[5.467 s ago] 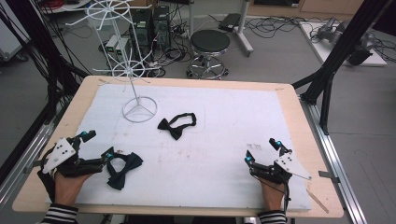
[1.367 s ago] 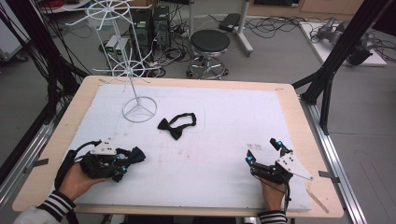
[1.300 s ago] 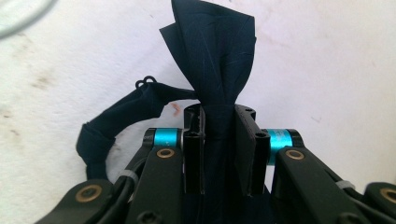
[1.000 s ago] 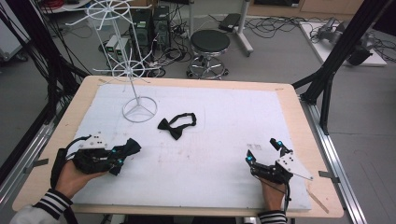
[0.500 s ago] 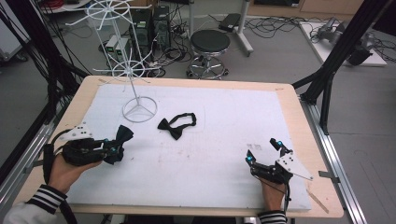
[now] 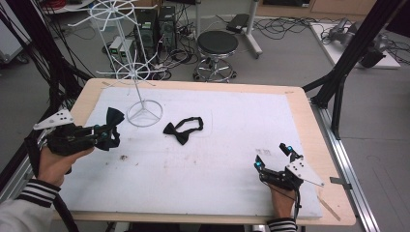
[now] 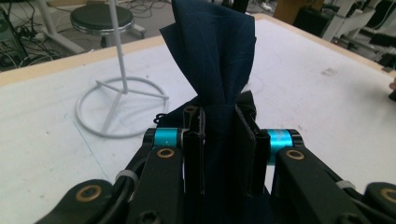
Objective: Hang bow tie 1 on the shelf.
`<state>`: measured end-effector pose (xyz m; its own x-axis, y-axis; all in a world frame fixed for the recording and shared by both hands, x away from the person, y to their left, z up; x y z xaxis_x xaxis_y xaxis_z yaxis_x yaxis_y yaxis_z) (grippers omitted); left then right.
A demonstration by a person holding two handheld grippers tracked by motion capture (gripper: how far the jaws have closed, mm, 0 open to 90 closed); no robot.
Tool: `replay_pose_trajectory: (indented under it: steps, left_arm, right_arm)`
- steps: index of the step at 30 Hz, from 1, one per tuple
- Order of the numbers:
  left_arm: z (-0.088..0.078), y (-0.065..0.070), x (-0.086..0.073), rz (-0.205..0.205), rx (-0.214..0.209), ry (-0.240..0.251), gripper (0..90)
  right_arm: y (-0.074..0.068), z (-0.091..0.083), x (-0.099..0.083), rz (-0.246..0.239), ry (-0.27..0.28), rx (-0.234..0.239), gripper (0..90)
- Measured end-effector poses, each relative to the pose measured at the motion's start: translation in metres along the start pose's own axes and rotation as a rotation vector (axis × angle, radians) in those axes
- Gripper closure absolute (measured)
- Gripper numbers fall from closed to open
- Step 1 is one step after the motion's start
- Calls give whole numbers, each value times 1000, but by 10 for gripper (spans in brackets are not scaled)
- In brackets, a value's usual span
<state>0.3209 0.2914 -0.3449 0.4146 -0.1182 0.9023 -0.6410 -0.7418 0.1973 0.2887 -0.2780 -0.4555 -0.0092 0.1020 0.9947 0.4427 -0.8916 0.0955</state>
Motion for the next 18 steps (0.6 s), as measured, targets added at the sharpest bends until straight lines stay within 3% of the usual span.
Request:
replay_pose_trajectory:
  steps: [18]
  left_arm:
    - [-6, -23, 32, -1, 74, 66, 743]
  right_arm:
    - [-1, 0, 0, 2, -9, 0, 35]
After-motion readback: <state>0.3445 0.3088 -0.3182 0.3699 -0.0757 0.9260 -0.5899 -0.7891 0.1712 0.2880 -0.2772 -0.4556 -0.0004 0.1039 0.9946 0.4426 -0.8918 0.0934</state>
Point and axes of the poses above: each handheld gripper's, and its own axes: z roughly forward along the jaws, x roughly out of its top, y roughly to its right, the point moved 3 cm from there along z, roughly forward along the jaws, and after that the axes turned 4 degrees about -z, right-handed, at the moved point
